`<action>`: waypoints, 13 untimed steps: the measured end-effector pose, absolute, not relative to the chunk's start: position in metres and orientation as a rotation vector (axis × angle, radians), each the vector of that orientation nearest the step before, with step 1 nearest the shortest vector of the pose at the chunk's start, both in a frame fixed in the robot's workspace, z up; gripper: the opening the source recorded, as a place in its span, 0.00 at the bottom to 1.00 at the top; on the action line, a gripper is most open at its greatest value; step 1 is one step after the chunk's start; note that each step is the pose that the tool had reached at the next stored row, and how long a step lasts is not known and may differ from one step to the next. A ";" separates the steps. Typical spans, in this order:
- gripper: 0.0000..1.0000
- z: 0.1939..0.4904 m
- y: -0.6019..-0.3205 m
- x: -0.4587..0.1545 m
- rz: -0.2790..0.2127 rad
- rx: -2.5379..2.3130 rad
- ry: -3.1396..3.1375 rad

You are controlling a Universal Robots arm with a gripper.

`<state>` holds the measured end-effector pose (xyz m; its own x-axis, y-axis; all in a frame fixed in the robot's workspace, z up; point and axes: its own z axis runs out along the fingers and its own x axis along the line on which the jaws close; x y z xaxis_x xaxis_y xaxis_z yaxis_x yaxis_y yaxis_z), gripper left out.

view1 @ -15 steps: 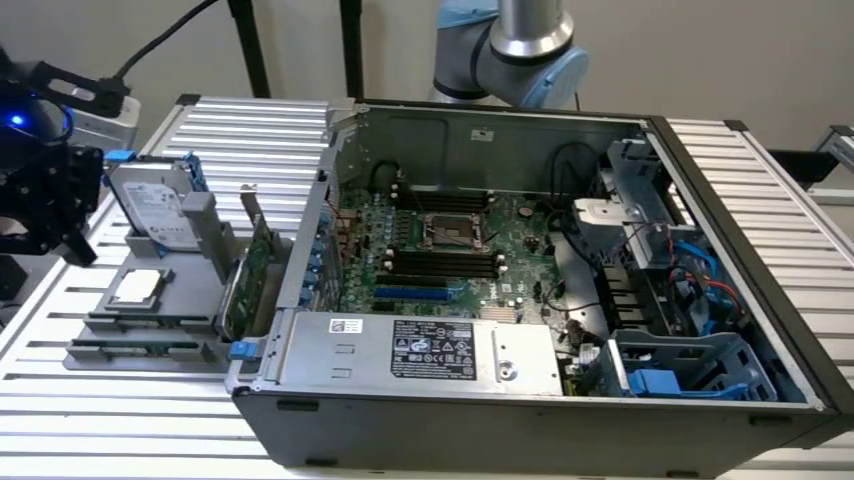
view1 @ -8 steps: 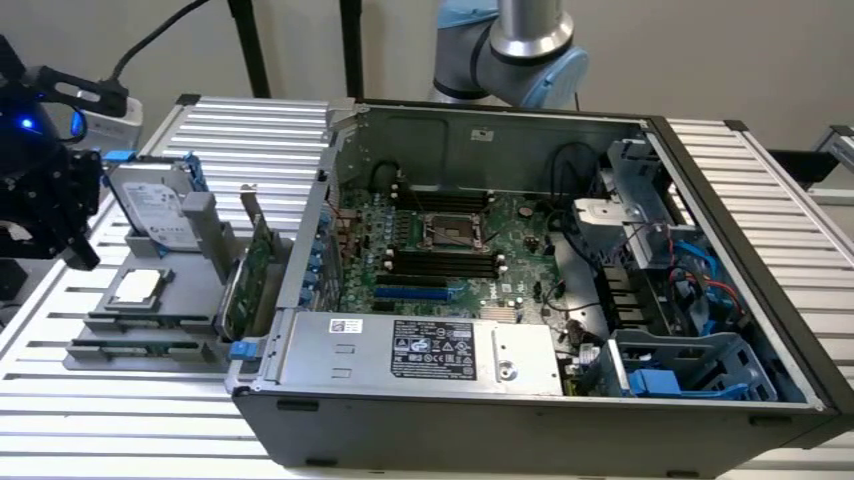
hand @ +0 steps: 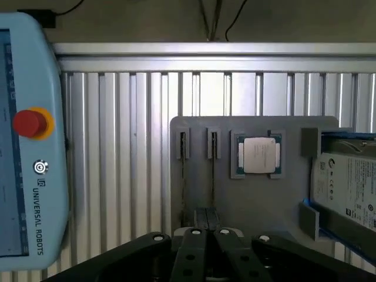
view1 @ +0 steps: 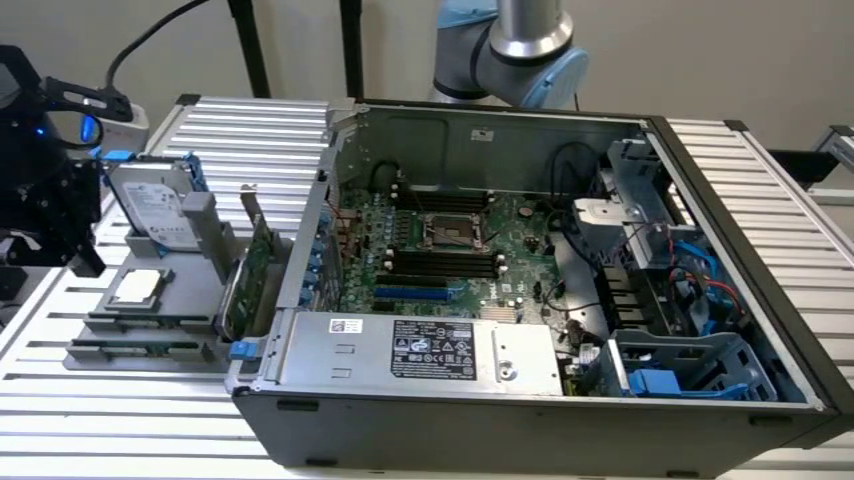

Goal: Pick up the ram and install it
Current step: 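Pick up the ram and move it above insertion slot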

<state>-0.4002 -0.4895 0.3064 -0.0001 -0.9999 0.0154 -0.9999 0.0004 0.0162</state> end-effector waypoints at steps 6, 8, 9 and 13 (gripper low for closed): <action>1.00 0.306 -0.491 -0.399 -0.003 2.207 -2.205; 1.00 0.302 -0.491 -0.398 -0.004 2.207 -2.204; 1.00 0.300 -0.491 -0.398 -0.004 2.207 -2.204; 1.00 0.293 -0.492 -0.396 -0.004 2.207 -2.205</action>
